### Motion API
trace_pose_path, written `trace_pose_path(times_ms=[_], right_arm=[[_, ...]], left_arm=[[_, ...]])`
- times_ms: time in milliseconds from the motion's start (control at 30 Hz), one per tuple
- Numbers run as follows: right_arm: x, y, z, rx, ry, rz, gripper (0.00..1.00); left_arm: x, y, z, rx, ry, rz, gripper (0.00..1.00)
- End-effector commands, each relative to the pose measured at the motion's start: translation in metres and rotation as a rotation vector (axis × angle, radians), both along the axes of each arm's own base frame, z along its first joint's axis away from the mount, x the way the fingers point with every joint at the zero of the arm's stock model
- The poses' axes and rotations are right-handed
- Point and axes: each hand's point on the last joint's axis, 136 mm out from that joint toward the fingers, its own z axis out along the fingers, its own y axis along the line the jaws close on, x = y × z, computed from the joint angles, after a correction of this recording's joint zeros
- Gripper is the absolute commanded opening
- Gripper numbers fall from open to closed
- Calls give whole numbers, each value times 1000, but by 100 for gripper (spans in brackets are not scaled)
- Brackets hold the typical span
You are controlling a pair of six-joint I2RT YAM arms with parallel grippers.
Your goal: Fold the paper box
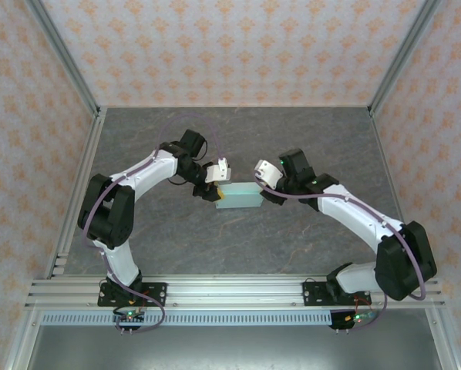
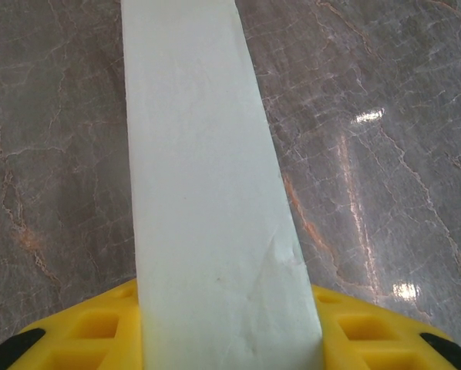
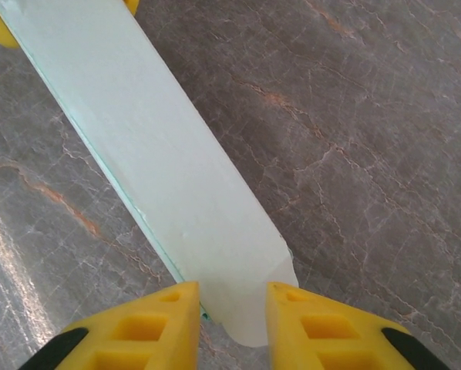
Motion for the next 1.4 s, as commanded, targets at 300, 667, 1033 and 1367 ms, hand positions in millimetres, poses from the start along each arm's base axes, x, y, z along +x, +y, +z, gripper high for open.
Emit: trace_pose_path(times_ms=[300,667,1033,1367], right_arm=[[-2,-19,10,-53,-84,-27,42],[-7,-25,-15,-58,-50,21,44],[6,-23,-23,-79,-48,37,40],[12,-16,-16,-42,-65,37,30]], left_arm=[[-8,5,-10,65,51,-1,35],[-7,3,-10,64,51,-5,35],[-8,4,-10,70,53,-2,35],[-7,4,-11,72,53,-1,35]])
